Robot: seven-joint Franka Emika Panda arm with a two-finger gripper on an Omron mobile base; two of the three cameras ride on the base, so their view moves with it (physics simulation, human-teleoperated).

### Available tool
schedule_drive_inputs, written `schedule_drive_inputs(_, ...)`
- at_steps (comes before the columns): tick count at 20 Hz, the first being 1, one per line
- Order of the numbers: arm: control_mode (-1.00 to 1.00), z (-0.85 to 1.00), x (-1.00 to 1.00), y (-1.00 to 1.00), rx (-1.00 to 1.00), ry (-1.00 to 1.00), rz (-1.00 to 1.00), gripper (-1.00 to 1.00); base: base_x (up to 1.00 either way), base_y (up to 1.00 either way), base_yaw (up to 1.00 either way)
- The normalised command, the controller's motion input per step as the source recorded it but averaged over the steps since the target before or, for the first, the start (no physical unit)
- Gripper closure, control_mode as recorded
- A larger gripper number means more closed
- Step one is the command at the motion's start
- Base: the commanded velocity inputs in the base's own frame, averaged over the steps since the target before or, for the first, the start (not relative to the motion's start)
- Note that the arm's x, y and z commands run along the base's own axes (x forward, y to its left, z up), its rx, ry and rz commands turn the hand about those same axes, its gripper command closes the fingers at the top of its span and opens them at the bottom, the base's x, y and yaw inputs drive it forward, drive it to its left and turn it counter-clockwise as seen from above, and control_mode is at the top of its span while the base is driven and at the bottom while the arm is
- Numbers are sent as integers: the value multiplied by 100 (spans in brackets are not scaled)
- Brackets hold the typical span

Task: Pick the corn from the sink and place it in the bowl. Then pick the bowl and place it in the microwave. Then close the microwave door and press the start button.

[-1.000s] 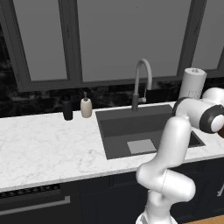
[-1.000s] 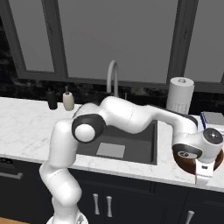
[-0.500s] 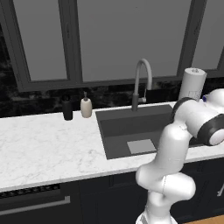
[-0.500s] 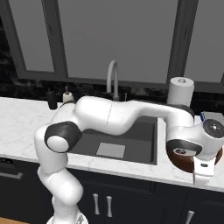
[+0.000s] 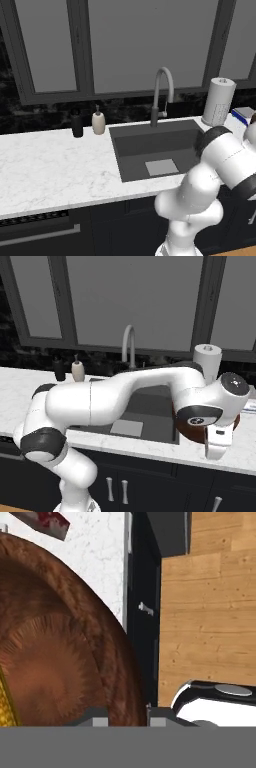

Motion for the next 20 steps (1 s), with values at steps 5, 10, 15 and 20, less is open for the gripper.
schedule_drive_inputs(5,-100,17,0,84,-4,-5,0,100,0,0,0)
schedule_drive_inputs(10,-100,4,0,81,-6,-6,0,100,0,0,0)
schedule_drive_inputs(15,-100,24,-1,57,-3,-4,0,100,0,0,0)
schedule_drive_inputs(20,-100,16,0,18,-1,0,0,100,0,0,0)
